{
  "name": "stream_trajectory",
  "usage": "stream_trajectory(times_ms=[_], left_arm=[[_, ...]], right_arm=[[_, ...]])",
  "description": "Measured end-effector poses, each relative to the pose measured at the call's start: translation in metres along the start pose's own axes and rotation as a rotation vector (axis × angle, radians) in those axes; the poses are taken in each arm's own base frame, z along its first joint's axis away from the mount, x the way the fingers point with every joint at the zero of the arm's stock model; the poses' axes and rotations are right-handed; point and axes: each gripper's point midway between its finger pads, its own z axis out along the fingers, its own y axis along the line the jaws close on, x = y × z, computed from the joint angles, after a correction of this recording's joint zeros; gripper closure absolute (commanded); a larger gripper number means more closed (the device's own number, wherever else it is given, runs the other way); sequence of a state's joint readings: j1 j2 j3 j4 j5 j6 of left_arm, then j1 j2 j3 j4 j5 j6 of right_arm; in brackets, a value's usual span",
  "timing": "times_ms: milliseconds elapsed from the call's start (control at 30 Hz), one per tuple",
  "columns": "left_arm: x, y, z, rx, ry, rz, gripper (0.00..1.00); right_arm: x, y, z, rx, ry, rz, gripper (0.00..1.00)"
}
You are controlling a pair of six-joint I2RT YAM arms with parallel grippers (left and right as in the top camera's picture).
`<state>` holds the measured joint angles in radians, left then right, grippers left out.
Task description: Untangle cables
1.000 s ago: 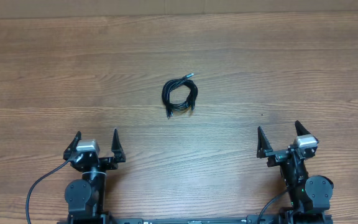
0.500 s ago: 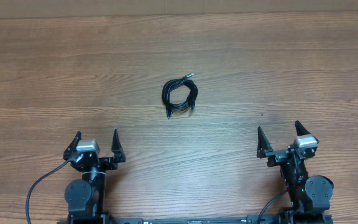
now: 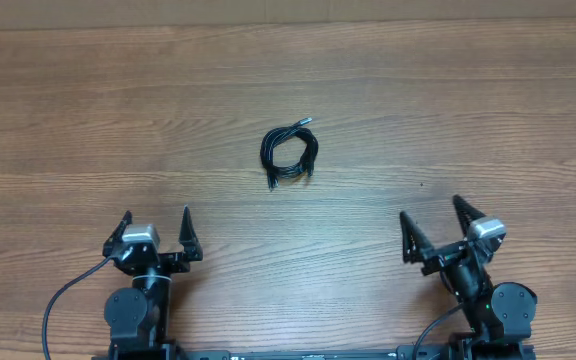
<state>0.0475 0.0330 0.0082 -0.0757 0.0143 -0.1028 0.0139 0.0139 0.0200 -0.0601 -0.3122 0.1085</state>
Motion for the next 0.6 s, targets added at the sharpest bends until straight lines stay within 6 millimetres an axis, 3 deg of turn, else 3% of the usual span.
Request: stream_trajectory(times_ms=[167, 267, 367, 400, 600], left_arm=[[0.032, 0.001, 0.005, -0.004, 0.151, -0.003, 0.00], [0.051, 0.000, 0.000, -0.004, 0.309, -0.009, 0.00], [0.048, -0.001, -0.009, -0.013, 0.459, -0.013, 0.00], [0.033, -0.004, -0.009, -0.008, 0.472, -0.015, 0.00], [-0.115, -0.045, 0.003, 0.134, 0.454, -0.075, 0.00]], right_arm=[[0.005, 0.025, -0.002, -0.148, 0.034, 0.039, 0.00], [0.019, 0.032, -0.004, -0.189, 0.104, 0.079, 0.00], [0.024, 0.034, -0.008, -0.180, 0.193, 0.121, 0.00], [0.015, 0.036, -0.009, -0.175, 0.199, 0.124, 0.00], [-0.088, 0.057, -0.017, -0.186, 0.146, 0.097, 0.00]])
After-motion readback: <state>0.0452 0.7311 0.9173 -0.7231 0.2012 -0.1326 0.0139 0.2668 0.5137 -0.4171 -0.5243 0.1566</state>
